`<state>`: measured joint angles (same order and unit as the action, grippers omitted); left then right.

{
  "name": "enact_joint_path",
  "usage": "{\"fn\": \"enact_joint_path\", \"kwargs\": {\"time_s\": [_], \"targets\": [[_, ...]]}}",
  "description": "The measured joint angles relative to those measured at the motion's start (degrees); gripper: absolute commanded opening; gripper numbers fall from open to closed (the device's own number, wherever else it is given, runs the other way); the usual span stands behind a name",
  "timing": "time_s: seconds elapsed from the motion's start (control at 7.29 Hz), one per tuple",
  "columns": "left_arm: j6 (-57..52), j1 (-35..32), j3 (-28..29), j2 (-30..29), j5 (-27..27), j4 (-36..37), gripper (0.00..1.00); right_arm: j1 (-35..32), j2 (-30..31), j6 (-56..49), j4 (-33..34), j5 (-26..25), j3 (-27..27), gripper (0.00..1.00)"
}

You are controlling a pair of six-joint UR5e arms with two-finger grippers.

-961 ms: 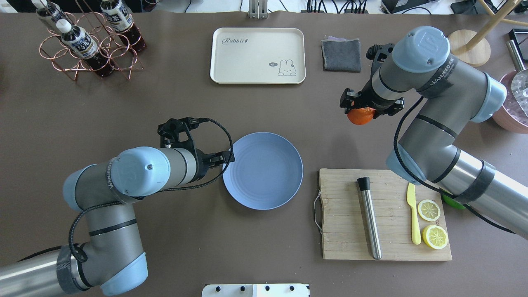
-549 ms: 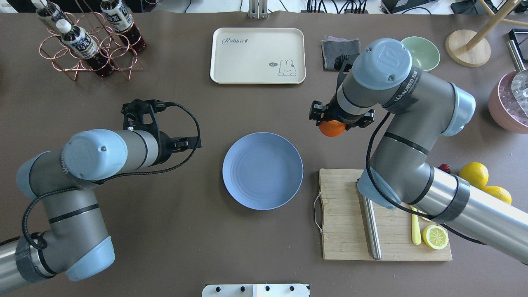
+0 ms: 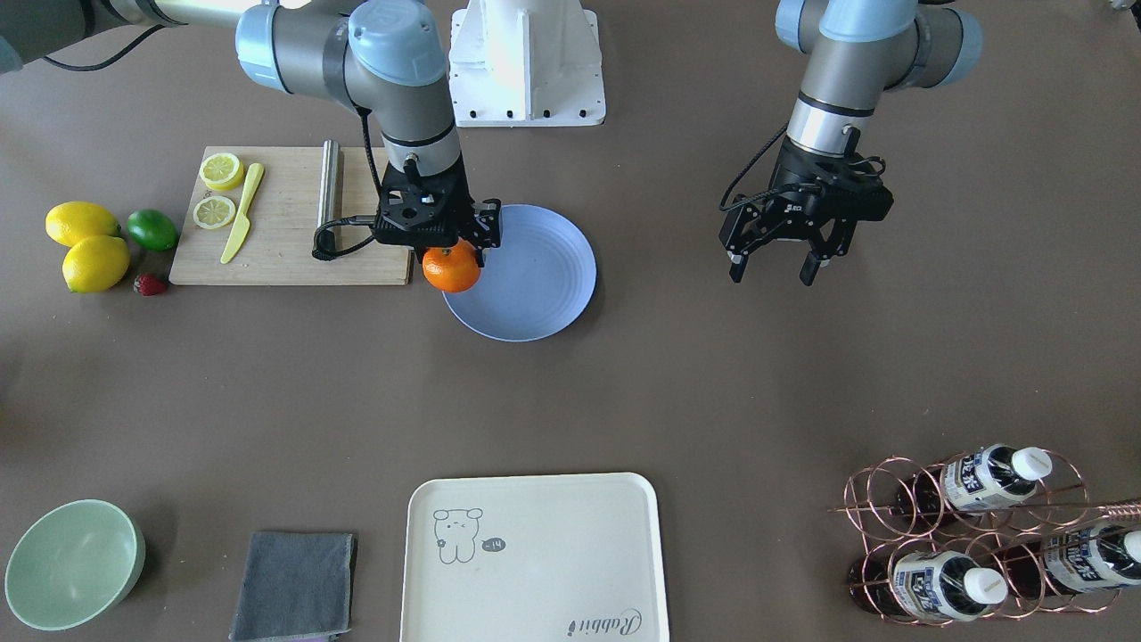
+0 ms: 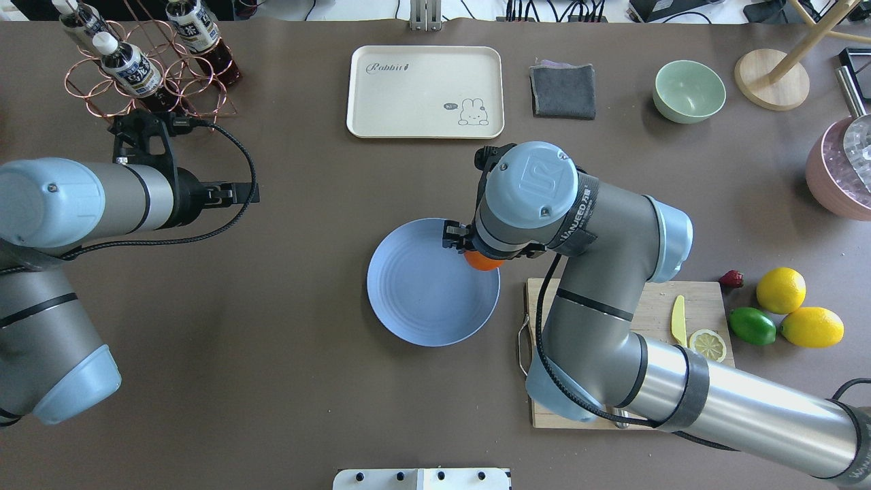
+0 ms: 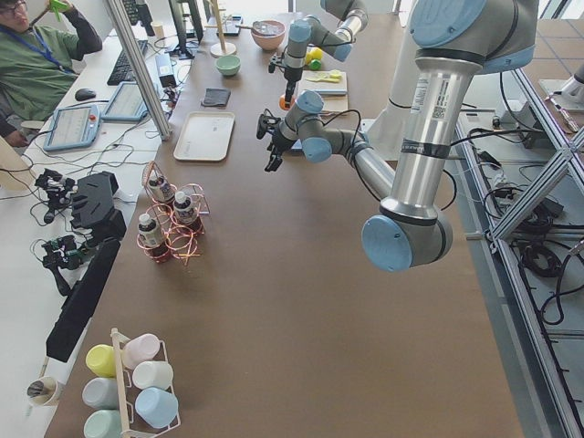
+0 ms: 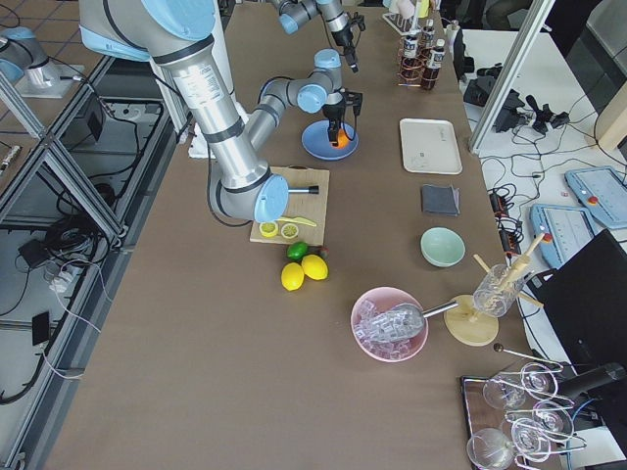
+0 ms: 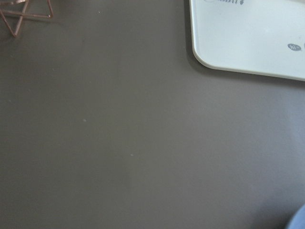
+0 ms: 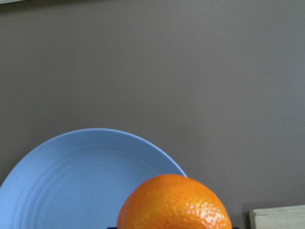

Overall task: Pick orange to plate
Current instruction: 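Carry the orange over the blue plate with the right gripper while the left gripper withdraws, then lower the orange onto the plate and open the right gripper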

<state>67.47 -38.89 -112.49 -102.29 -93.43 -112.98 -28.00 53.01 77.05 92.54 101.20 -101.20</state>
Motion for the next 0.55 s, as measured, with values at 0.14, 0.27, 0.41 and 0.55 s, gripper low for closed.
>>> {"fn": "enact_joint_path", "kwargs": {"time_s": [0.14,0.27,0.41,0.55], "targets": [[-0.21,-1.33,0.18,0.42,-0.84,-0.08,0.98,1.6,-1.0,0.31,-0.12,-1.17,0.96,0.0],[-0.28,-1.95,0.42,1.05,-1.76,-0.11,0.98,2.69,-2.05,0.37,-0.27,-1.79,2.43,0.0],[-0.33,-2.62,0.7,1.65,-3.58,-0.09,0.98,3.47,-2.82,0.32,-0.43,-2.11,4.03,0.0],[-0.37,-3.56,1.05,2.04,-5.8,-0.02,0.98,3.98,-3.25,0.23,-0.56,-2.64,5.16,0.0]]}}
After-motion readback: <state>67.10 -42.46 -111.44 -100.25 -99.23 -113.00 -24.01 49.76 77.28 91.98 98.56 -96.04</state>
